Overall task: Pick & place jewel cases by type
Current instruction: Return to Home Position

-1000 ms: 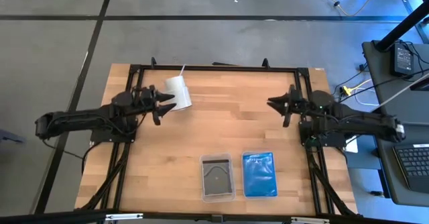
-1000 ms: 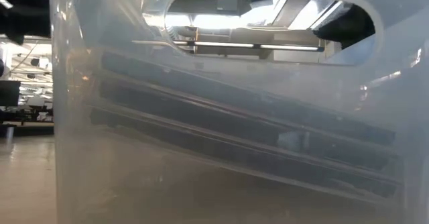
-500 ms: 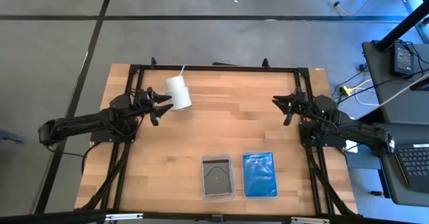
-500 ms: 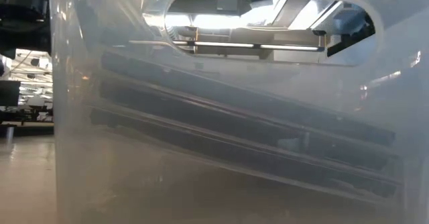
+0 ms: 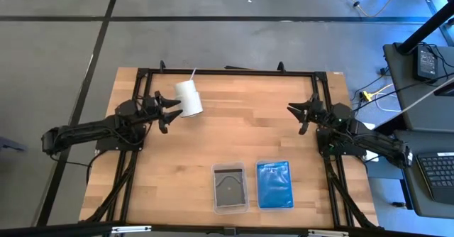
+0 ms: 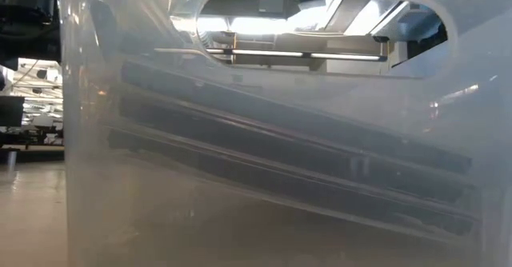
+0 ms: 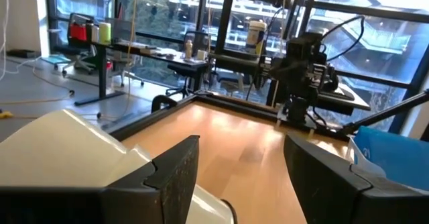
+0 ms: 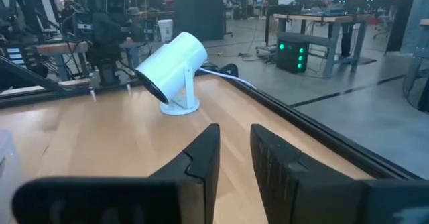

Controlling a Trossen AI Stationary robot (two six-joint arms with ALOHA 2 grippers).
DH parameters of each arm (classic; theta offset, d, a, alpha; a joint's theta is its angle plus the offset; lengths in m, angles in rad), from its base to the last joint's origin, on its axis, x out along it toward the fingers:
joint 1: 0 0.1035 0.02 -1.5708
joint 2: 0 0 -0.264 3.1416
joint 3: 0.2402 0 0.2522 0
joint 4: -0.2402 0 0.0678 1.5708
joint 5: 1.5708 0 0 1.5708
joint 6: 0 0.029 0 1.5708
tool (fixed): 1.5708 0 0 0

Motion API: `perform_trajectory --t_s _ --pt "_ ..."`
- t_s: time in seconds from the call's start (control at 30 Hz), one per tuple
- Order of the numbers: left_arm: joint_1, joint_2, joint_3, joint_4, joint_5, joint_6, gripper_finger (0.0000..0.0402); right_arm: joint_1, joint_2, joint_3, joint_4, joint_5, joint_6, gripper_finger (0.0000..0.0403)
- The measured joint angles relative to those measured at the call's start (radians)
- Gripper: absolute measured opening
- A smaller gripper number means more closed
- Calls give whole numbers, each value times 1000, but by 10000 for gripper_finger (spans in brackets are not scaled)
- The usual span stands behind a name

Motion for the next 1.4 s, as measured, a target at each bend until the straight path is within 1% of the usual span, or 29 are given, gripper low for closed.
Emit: perform_trajectory --t_s 0.23,0.47,0.6,1.4 --pt "0 0 0 -1 0 2 214 0 0 0 -7 -9 -18 89" --pt "0 0 0 -1 -1 2 217 0 4 0 -24 -9 164 89" --pt "0 0 0 -1 -1 2 214 0 4 0 -24 -9 215 89" --pt "0 0 0 -1 -1 2 213 0 4 0 -23 -8 216 89"
